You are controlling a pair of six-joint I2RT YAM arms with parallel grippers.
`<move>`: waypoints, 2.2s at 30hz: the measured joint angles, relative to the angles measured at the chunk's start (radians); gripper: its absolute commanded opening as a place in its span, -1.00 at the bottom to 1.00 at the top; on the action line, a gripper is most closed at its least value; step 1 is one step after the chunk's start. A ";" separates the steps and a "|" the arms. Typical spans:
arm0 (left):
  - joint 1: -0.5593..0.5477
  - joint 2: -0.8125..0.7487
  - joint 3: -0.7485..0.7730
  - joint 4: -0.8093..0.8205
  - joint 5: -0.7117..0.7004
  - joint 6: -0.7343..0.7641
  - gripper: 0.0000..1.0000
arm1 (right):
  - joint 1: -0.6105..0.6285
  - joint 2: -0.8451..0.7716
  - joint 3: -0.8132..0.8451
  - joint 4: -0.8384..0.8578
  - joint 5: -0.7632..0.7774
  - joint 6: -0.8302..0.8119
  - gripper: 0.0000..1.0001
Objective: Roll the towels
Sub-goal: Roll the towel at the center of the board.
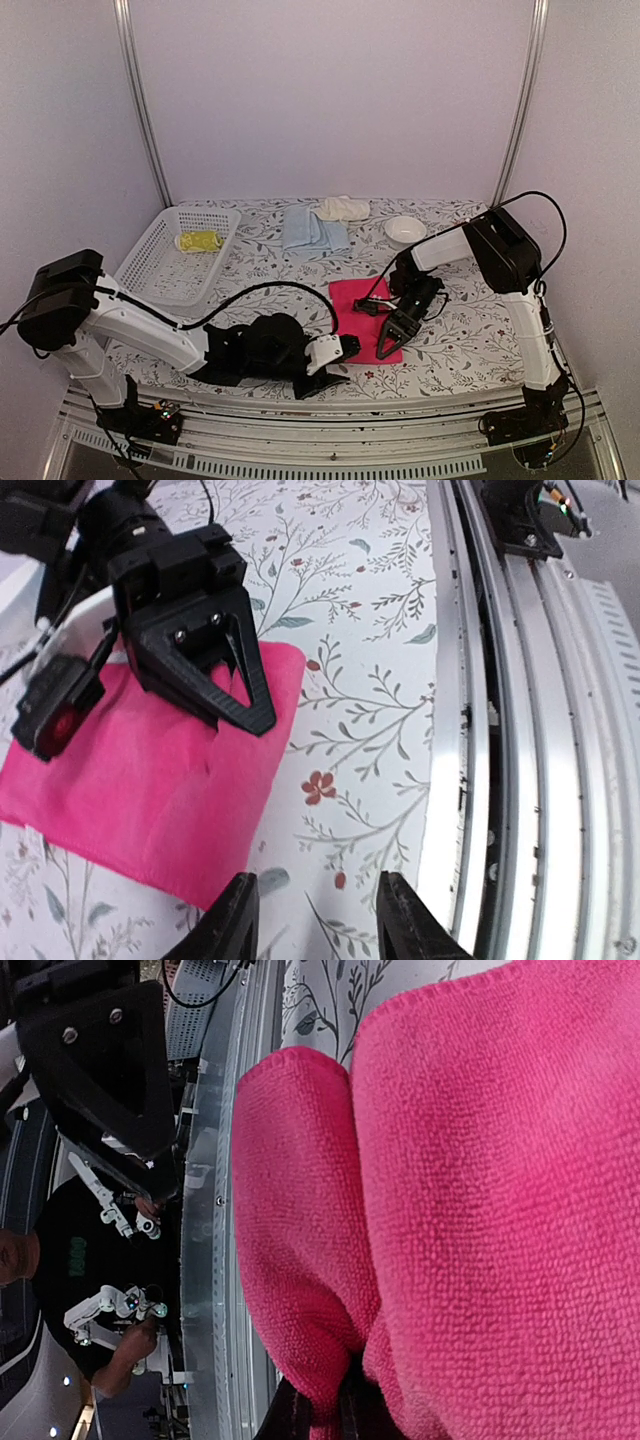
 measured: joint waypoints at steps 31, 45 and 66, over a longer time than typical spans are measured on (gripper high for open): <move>0.002 0.392 0.416 -0.148 -0.213 0.288 -0.36 | -0.003 0.013 0.013 -0.027 0.000 0.024 -0.92; -0.001 0.393 0.414 -0.152 -0.235 0.255 -0.33 | -0.003 0.011 0.012 -0.022 -0.004 0.031 -0.89; 0.124 0.394 0.508 -0.325 0.109 0.082 -0.97 | -0.167 -0.395 -0.071 0.079 0.060 0.048 -0.31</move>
